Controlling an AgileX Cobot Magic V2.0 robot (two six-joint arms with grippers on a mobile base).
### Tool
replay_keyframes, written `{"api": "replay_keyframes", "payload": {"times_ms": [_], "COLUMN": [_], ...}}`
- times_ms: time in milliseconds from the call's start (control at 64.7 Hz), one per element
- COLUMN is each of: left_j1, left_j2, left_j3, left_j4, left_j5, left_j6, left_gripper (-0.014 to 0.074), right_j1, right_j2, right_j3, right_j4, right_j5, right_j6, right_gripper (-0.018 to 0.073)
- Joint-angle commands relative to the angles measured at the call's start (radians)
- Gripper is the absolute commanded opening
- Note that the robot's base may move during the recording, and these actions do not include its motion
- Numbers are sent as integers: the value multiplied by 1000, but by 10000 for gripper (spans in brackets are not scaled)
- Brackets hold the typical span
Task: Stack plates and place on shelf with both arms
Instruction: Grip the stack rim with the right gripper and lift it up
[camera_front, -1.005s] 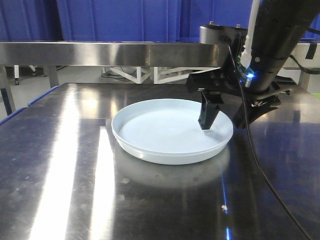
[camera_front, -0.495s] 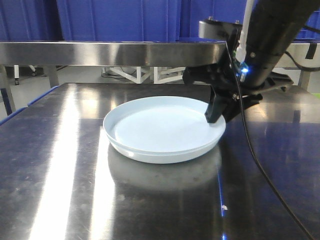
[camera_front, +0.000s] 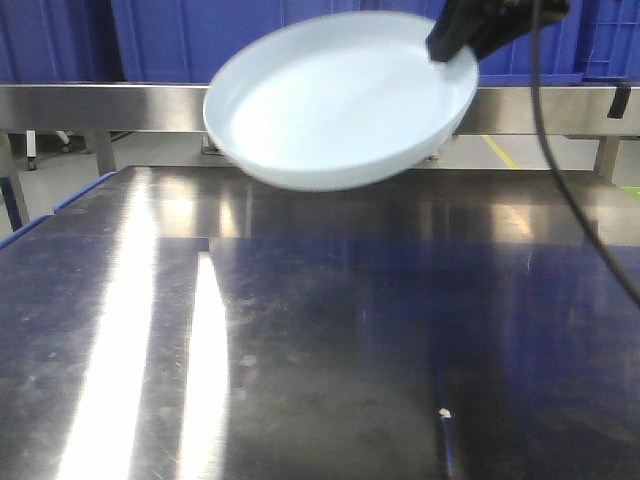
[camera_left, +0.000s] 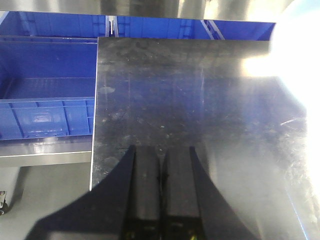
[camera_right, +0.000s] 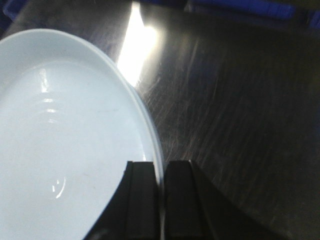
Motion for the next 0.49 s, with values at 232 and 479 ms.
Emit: {"api": "replay_keyframes", "payload": {"times_ms": [232, 479], "left_j1": [2, 2], "left_j2": [-3, -3], "left_j3": [-31, -31], "left_j4": [0, 0], "left_j5": [-77, -77], "left_j6": [-6, -6], "left_gripper": [86, 86], "right_j1": [-114, -229], "right_j2": [-296, -580], "right_j3": [169, 390], "right_j4": [-10, -10], "right_j5": [-76, -75], "right_j6": [-5, -5], "right_gripper": [49, 49]}}
